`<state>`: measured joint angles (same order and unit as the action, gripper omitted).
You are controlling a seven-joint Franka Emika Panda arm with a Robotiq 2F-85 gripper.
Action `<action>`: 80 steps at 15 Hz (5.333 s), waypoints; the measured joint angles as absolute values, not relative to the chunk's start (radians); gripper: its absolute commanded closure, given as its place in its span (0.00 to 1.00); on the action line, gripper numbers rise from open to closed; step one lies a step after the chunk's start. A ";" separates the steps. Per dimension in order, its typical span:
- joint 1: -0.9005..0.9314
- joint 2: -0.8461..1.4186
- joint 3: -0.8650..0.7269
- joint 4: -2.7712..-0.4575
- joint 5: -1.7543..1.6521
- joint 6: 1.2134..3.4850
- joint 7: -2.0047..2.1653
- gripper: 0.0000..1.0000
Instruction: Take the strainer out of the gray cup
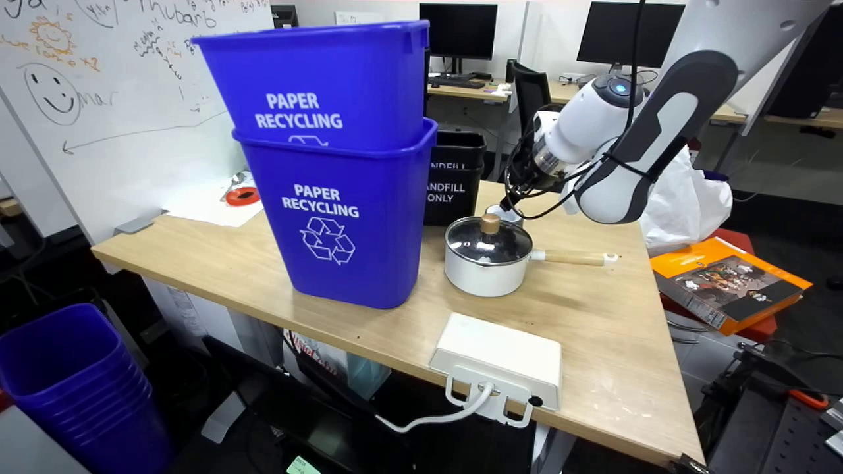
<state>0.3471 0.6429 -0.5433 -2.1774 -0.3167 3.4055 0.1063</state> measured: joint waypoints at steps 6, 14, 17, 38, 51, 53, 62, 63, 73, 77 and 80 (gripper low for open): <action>0.399 0.681 -0.553 -2.179 -0.041 3.426 -0.026 0.70; 0.426 0.691 -0.537 -2.180 0.074 3.429 -0.055 0.84; 0.427 0.691 -0.523 -2.180 0.083 3.436 -0.055 0.89; 0.464 0.593 -0.530 -2.166 0.088 3.447 -0.121 1.00; 0.859 0.472 -1.017 -2.185 0.086 3.115 -0.144 1.00; 0.992 0.474 -1.165 -2.218 0.083 3.043 -0.135 1.00; 1.449 0.494 -1.629 -2.458 -0.025 2.872 -0.029 1.00; 1.470 0.499 -1.647 -2.490 -0.026 2.874 -0.027 1.00; 1.527 0.504 -1.659 -2.604 -0.025 2.901 -0.016 0.73; 1.527 0.504 -1.659 -2.604 -0.025 2.901 -0.016 0.73; 1.527 0.504 -1.659 -2.604 -0.025 2.901 -0.016 0.73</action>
<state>1.5270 0.5040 -1.6592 -2.6040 -0.0252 2.9011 -0.0163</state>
